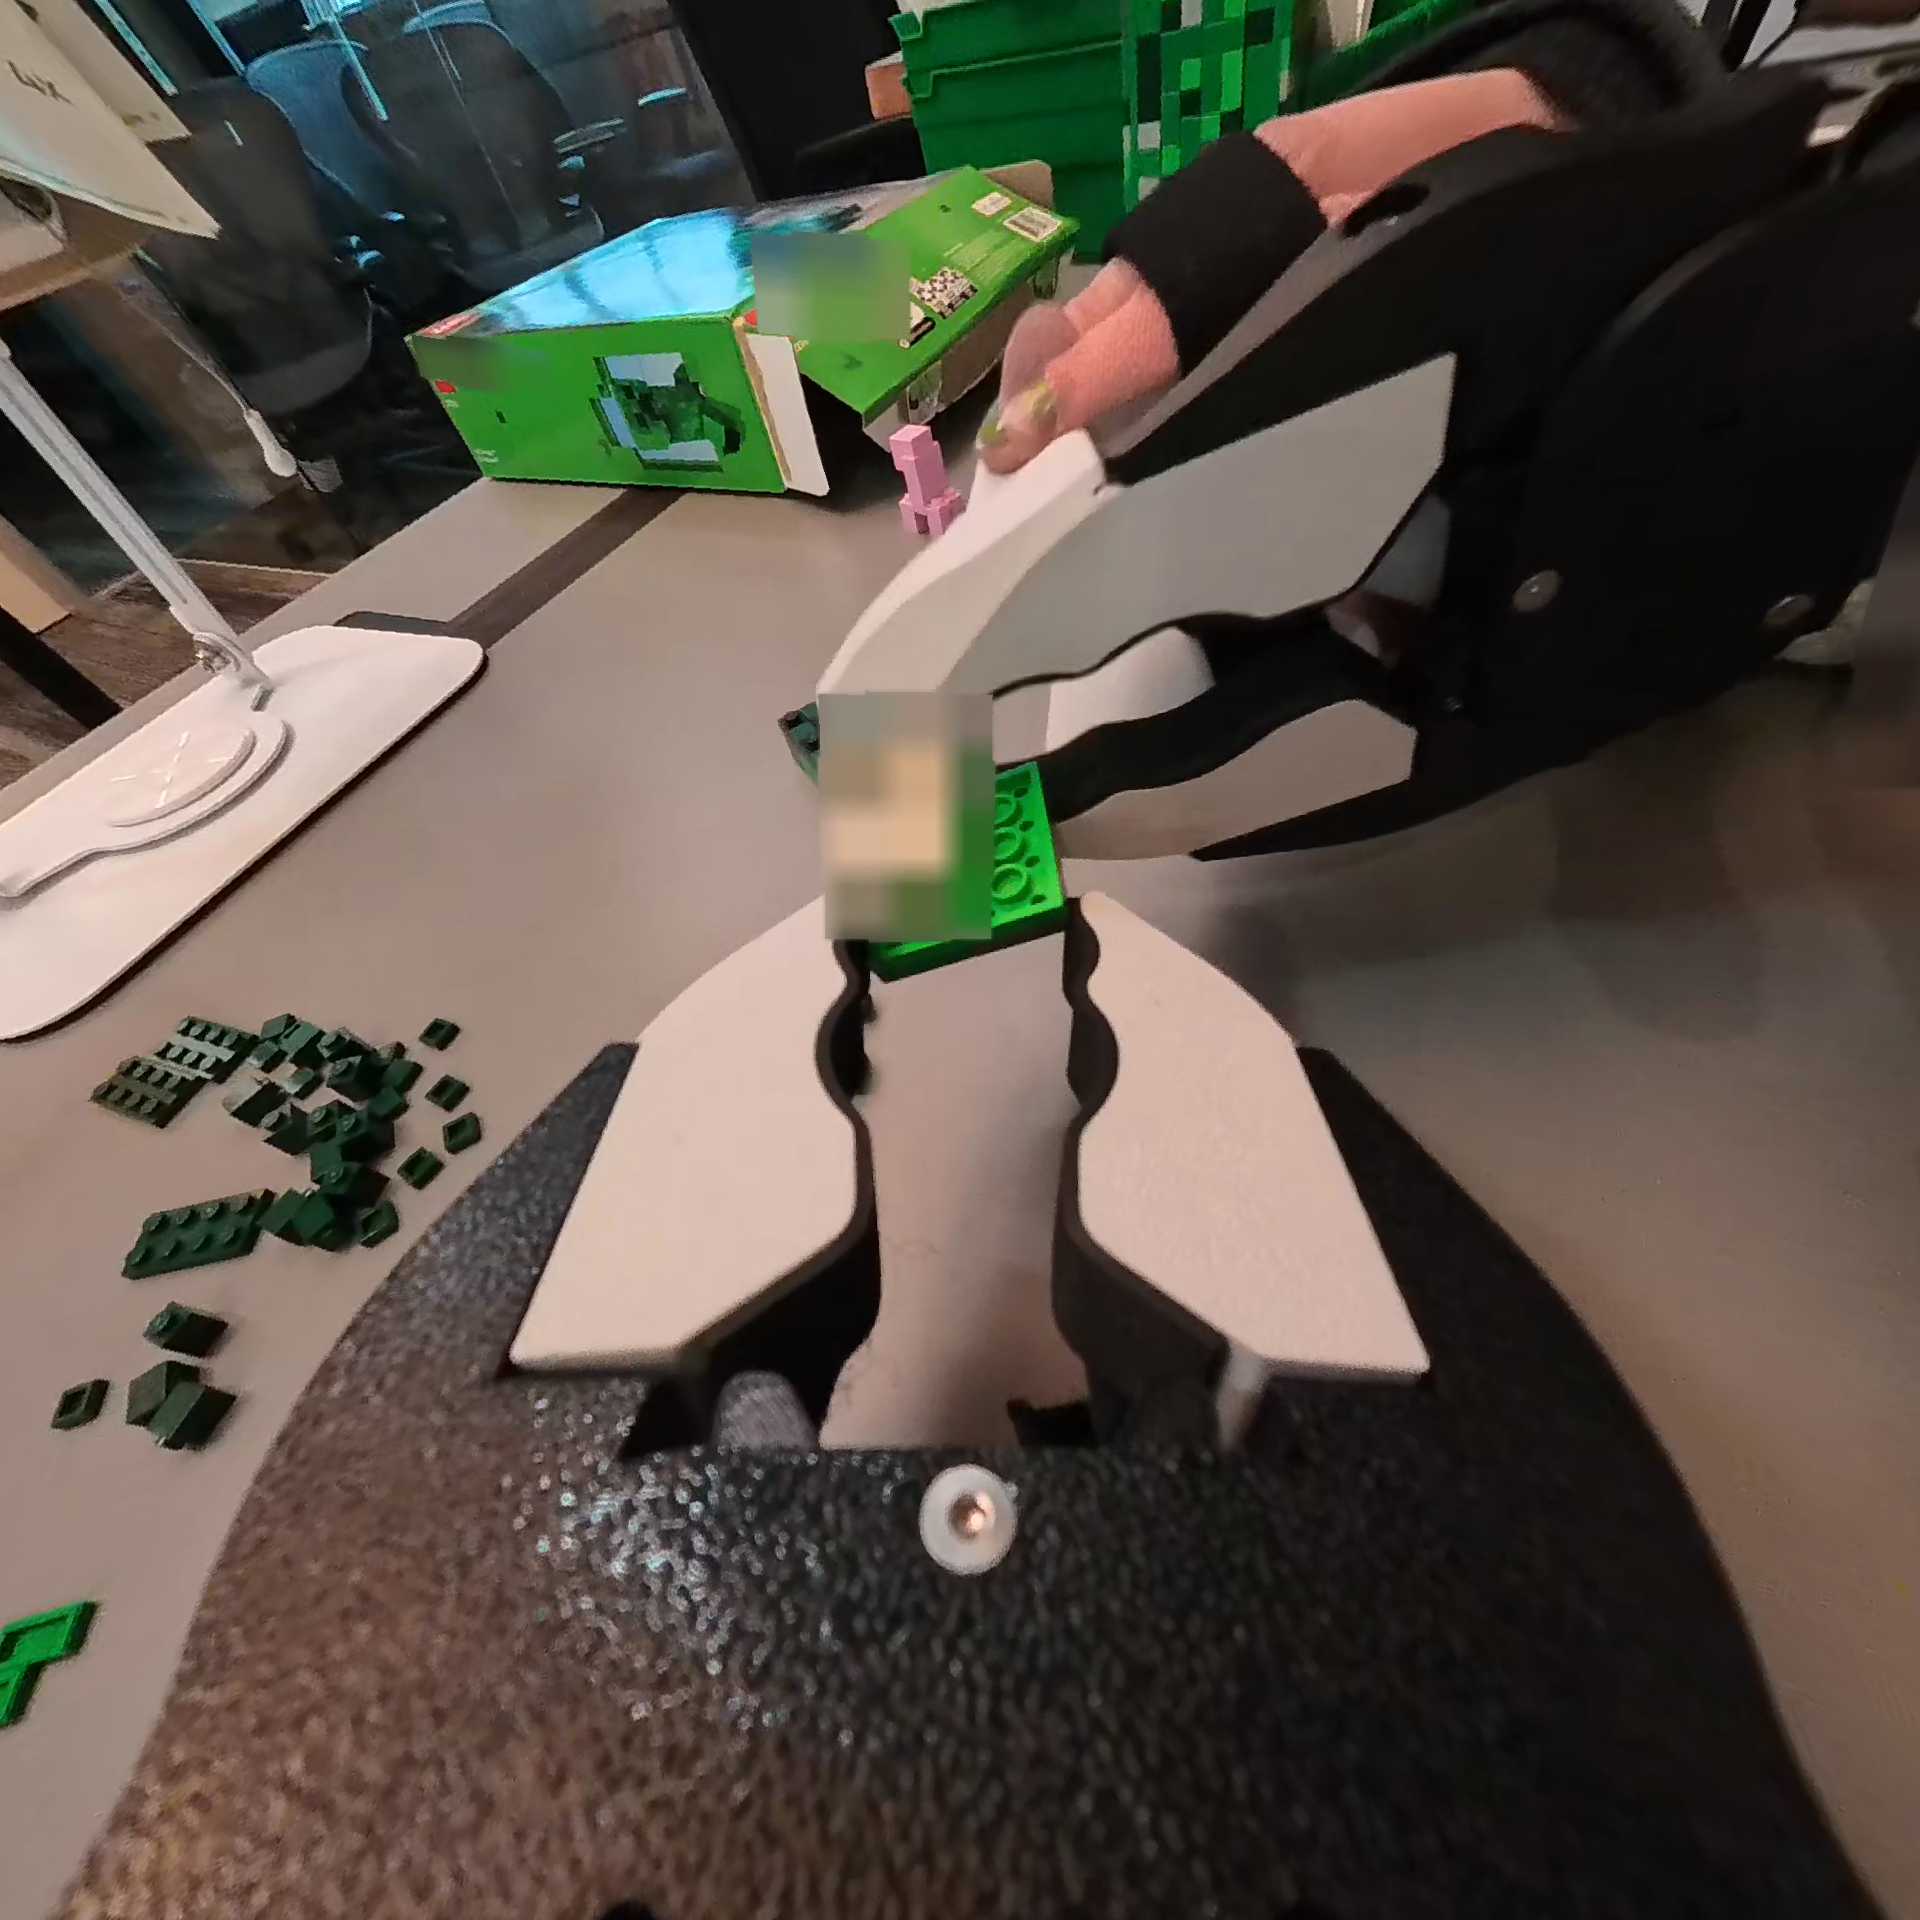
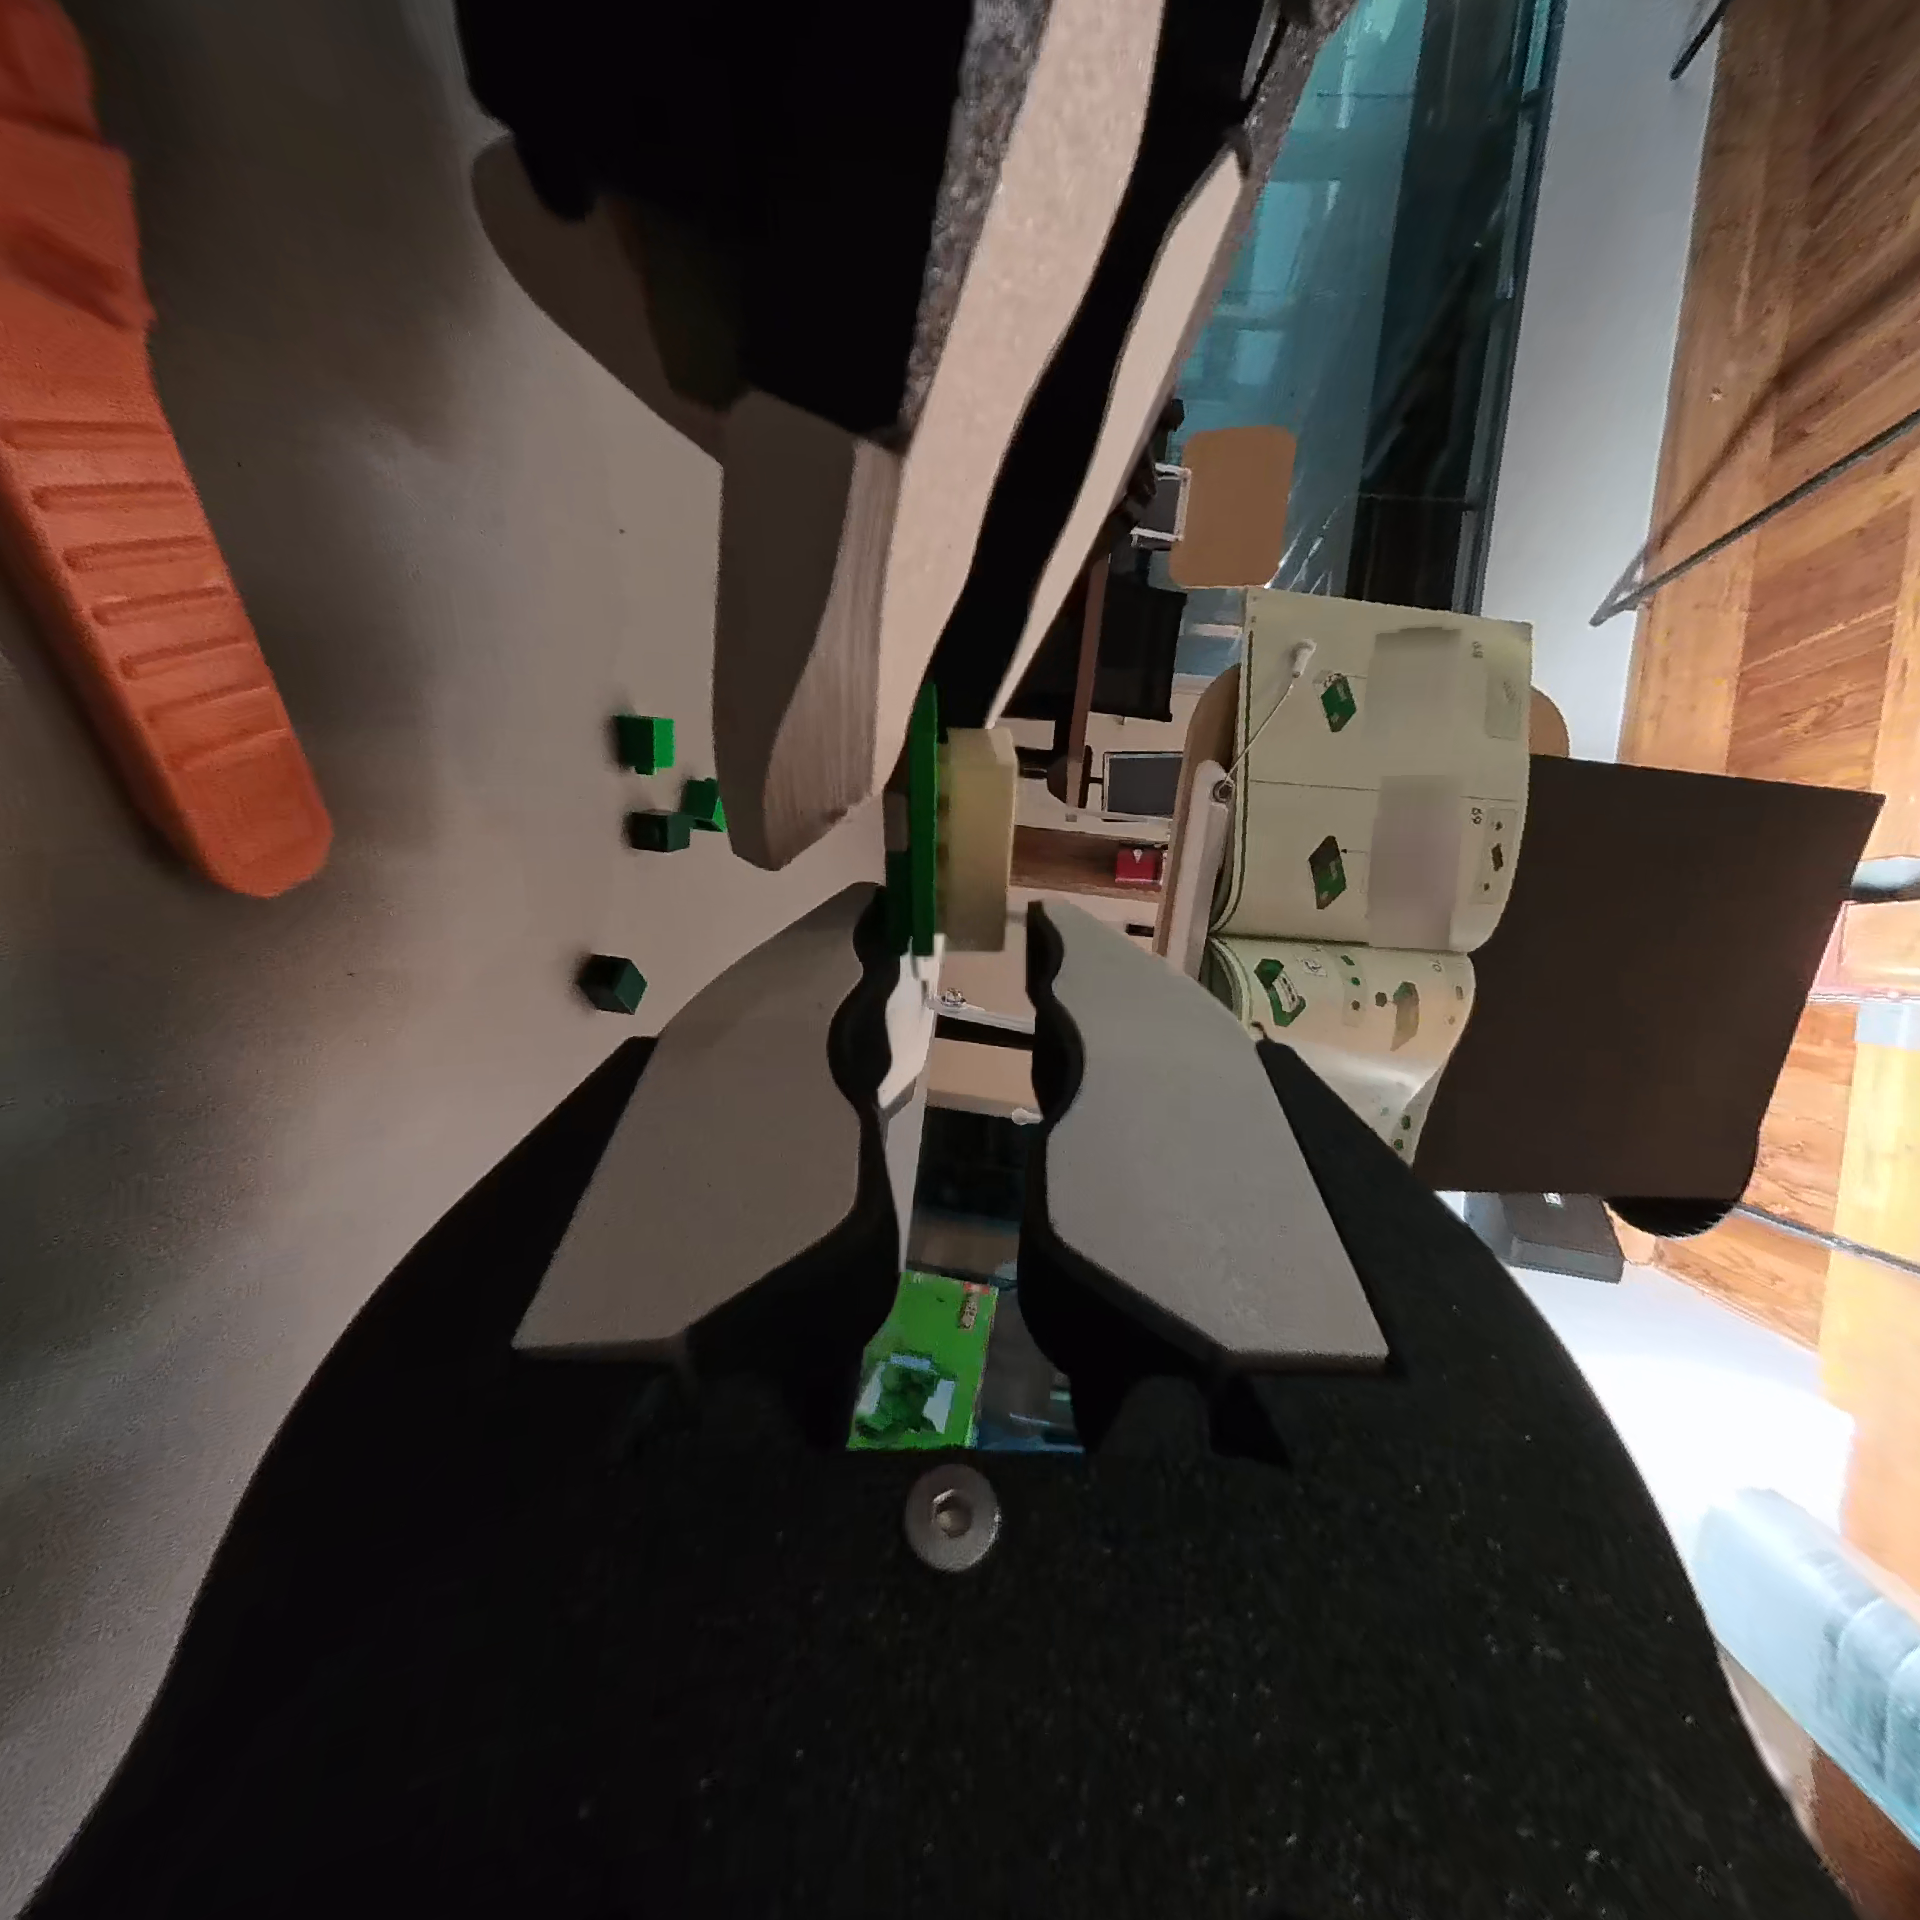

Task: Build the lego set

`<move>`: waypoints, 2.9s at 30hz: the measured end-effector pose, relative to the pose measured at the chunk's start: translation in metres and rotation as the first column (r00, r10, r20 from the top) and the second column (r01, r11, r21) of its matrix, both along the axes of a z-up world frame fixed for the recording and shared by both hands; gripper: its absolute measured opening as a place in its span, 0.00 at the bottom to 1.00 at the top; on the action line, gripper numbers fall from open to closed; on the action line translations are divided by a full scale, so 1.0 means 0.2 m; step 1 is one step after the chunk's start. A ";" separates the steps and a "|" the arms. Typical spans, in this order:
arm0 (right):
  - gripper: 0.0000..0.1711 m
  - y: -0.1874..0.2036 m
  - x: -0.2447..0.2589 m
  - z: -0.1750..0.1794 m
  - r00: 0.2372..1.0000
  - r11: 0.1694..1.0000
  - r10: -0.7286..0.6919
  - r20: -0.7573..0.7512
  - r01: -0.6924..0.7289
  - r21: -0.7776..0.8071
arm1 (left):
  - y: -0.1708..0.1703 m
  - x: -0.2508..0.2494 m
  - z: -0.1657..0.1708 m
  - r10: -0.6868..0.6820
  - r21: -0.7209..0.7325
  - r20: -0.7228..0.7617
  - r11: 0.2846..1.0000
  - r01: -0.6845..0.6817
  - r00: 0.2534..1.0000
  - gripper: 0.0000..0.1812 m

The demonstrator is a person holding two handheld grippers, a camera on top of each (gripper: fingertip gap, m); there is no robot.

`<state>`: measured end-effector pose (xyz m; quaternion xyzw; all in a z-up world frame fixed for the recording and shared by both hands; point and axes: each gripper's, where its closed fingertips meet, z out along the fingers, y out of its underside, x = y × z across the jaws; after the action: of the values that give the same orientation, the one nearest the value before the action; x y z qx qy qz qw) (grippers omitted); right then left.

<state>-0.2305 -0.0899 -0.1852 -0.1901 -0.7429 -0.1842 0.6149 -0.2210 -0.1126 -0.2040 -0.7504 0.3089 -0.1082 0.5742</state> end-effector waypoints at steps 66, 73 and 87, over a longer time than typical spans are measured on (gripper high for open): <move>0.22 -0.23 0.20 0.06 0.922 -0.030 0.232 -0.311 -0.313 -0.949 | -0.14 0.13 0.00 -0.313 0.065 -0.049 0.946 0.316 0.948 0.20; 0.18 -0.29 0.22 0.01 0.919 -0.129 0.304 -0.252 -0.223 -0.966 | -0.18 0.17 0.02 -0.377 0.091 -0.049 0.921 0.380 0.925 0.20; 0.10 -0.33 0.22 0.01 0.905 -0.118 0.360 -0.227 -0.198 -0.973 | -0.20 0.18 0.01 -0.392 0.094 -0.063 0.913 0.396 0.918 0.20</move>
<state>-0.1855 -0.1557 -0.1840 -0.3999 -0.6987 0.5296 0.2673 -0.1842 -0.1518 -0.2013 -0.6436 0.4712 -0.1893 0.5726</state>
